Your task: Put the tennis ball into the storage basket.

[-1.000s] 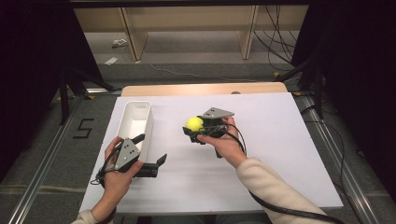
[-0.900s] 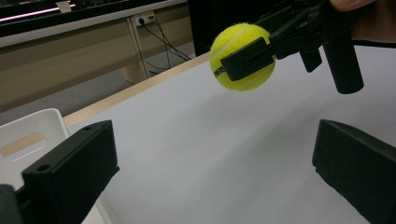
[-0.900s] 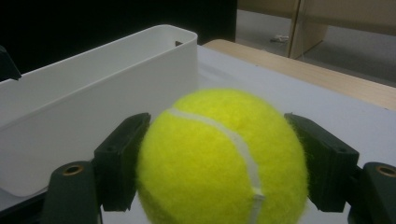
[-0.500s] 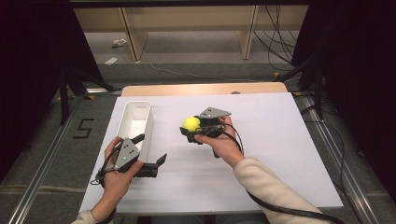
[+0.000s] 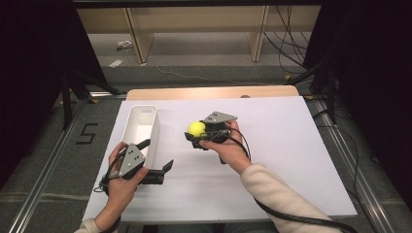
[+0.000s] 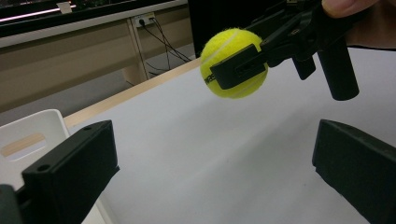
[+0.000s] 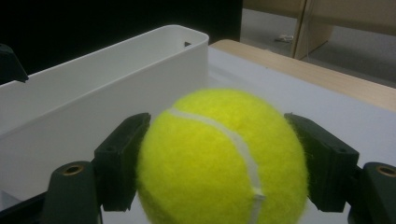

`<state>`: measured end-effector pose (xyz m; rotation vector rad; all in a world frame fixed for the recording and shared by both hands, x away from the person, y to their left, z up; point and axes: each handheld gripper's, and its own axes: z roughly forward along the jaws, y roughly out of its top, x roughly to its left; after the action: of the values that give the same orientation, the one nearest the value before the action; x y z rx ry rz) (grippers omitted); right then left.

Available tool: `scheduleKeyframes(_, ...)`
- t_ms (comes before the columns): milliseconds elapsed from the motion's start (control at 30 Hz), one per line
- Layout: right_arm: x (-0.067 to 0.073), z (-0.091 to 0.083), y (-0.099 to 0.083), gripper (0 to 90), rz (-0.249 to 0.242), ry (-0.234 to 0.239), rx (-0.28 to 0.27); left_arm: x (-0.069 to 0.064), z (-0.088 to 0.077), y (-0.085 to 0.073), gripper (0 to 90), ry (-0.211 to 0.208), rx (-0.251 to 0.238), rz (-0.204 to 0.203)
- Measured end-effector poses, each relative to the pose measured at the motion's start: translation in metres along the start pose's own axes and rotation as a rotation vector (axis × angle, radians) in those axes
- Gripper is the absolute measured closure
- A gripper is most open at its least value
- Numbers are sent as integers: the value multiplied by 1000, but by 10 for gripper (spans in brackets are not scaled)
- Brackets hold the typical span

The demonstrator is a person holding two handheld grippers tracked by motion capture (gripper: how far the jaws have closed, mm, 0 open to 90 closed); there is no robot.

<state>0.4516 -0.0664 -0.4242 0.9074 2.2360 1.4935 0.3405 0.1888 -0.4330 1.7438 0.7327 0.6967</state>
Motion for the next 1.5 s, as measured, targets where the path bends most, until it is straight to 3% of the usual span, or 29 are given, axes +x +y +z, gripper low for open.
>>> scheduleKeyframes(300,3,3,8,265,-12,4,3,1,0,0,0,1,-1,-5)
scheduleKeyframes(1500,13,14,10,265,-22,27,11,0,1,0,0,-2,2,0)
